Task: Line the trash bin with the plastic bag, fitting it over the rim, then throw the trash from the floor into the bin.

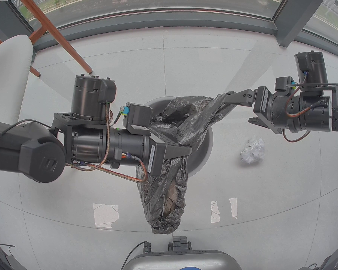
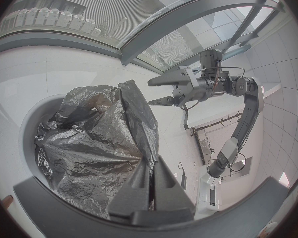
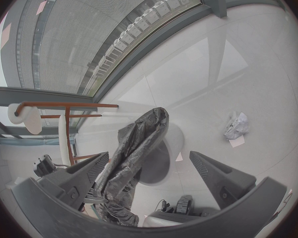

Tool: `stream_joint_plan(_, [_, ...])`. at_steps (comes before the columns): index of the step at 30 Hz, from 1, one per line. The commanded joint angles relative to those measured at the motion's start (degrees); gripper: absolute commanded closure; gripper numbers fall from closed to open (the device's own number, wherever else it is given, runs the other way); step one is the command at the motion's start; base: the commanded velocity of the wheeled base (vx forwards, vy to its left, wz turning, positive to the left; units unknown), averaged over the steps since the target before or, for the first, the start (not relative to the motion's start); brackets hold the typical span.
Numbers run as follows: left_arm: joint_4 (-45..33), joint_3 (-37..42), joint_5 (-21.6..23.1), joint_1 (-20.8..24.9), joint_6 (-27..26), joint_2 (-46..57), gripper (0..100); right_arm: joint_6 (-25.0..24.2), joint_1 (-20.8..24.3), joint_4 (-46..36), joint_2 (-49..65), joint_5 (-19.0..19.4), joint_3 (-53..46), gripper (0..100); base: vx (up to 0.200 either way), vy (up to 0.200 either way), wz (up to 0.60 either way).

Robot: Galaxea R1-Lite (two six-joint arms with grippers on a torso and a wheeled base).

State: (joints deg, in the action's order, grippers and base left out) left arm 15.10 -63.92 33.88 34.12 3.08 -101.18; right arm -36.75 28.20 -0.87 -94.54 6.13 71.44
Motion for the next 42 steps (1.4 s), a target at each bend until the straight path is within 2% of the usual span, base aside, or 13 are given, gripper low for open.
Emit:
stream_joint_plan(1, [0.01, 0.02, -0.04, -0.02, 0.08, -0.24, 100, 0.98, -0.16, 0.16, 0.23, 0.02, -1.48, 0, 0.0, 0.0, 0.0])
stream_joint_plan(6, [0.1, -0.42, -0.04, -0.02, 0.17, -0.07, 100, 3.09, -0.34, 0.43, -1.17, 0.02, -1.3, 0, 0.0, 0.0, 0.0])
stream_joint_plan(13, [0.01, -0.16, -0.04, -0.02, 0.26, 0.46, 100, 4.41, -1.65, 5.52, -3.81, -0.07, -1.3, 0, 0.0, 0.0, 0.0])
stream_joint_plan(22, [0.1, -0.51, -0.04, -0.02, 0.26, 0.72, 100, 6.26, -1.04, 7.11, -6.18, -0.16, -0.68, 0, 0.0, 0.0, 0.0])
stream_joint_plan(28, [0.1, -0.24, 0.05, -0.02, 0.26, 0.72, 100, 6.43, 0.89, 9.92, -7.59, -0.24, -0.25, 0, 0.0, 0.0, 0.0])
stream_joint_plan(36, [0.19, -0.33, -0.04, 0.07, 0.17, 0.72, 100, 5.82, 5.99, 9.13, -7.85, -0.07, 1.42, 0, 0.0, 0.0, 0.0])
stream_joint_plan(42, [0.28, -0.51, -0.13, -0.02, 0.17, 0.72, 100, 5.73, 8.01, 8.95, -7.85, -0.16, 0.99, 0, 0.0, 0.0, 0.0])
